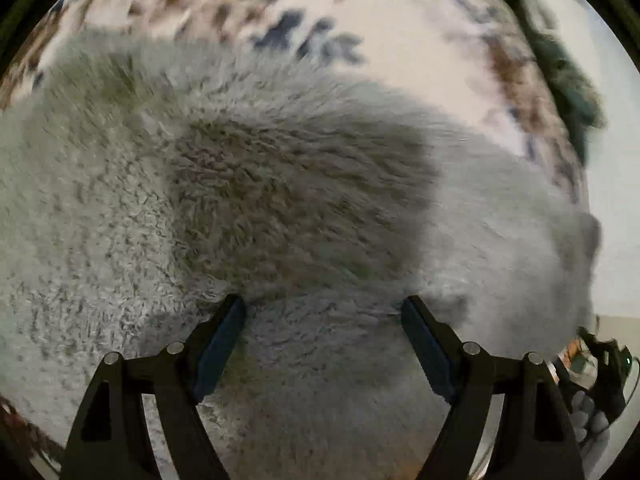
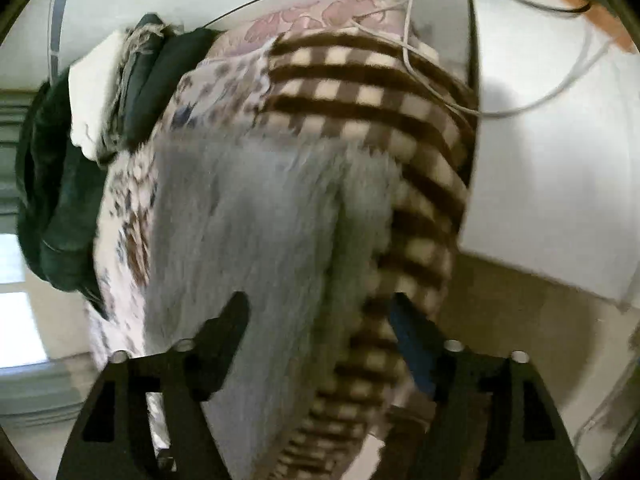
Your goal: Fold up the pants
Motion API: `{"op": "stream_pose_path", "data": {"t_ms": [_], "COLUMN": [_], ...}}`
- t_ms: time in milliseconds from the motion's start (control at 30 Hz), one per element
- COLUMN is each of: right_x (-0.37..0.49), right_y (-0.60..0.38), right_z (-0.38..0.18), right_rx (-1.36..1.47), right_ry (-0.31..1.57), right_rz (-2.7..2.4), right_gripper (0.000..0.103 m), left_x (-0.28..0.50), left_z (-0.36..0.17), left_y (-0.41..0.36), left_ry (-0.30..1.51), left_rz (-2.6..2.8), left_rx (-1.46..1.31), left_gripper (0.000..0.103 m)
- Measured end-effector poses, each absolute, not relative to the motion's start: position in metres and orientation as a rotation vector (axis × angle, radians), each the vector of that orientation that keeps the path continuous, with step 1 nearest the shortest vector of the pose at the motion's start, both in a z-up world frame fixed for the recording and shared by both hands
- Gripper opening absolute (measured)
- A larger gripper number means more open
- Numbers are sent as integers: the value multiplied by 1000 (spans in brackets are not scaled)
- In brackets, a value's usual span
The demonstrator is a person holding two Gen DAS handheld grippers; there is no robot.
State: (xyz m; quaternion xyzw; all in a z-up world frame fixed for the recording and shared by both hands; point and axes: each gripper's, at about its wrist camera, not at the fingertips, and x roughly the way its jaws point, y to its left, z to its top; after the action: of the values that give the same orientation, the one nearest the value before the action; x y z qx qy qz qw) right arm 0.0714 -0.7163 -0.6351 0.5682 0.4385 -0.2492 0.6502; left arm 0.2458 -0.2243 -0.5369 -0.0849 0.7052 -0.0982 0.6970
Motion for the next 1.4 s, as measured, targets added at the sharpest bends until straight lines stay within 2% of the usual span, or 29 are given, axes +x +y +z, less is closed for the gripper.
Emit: {"op": "stream_pose_path", "data": {"t_ms": [33,100,167,267,533,600,667,700,767,833,867,1033,1133,1233,1400], "right_x": [73,79,83,85,107,107,112,114,129,139,140,154,174,192,226], "right_y": [-723,-732,-732,-733,-740,-743,-742,-741,-738,-735,-732,-698,-654,-606,-498], "right_z": [-644,-663,-676,-673,-687,-679,-671,-670,-680,-686,-681,-605,-542,-501,-477], "right_rx": [1298,1318,1344,1345,1389,1391,1384,1372,1356,1352,1323,1102,912,789,645], "right_ry": [986,963,930,794,749,690,653,656,734,768,770,734,722,727,802], "right_rz": [-562,-545,-550,-529,-426,-385,-337,-331,-331,-329,-344,-350,-296,-235,-91], "right_gripper": [79,79,77,57,58,42,42,45,49,39,20,17,17,17,17], "left_x": [248,252,257,265,268,270,267,262,255,250,248,240,237,239,222], "left_z": [-540,-543,-547,-555,-560,-558,-557,-553,-550,-545,-542,-518,-497,-476,-445], "left_y": [-224,-226,-230,-239,-267,-271,-273,-261,-258,-255,-254,-234,-215,-188,-126], "left_ry": [1564,1567,1577,1605,1584,1586,1576,1571,1561,1550,1542,1500,1468,1443,1398], "left_rz": [-213,-220,-191,-127,27,25,19,9,1,-7,-12,-89,-107,-117,-107], "left_rx": [-197,-233,-253,-203,-103,-109,-122,-123,-127,-134,-143,-231,-237,-230,-254], "left_gripper": [84,103,103,103,103,103,103,103,103,103,103,103,103,103,103]}}
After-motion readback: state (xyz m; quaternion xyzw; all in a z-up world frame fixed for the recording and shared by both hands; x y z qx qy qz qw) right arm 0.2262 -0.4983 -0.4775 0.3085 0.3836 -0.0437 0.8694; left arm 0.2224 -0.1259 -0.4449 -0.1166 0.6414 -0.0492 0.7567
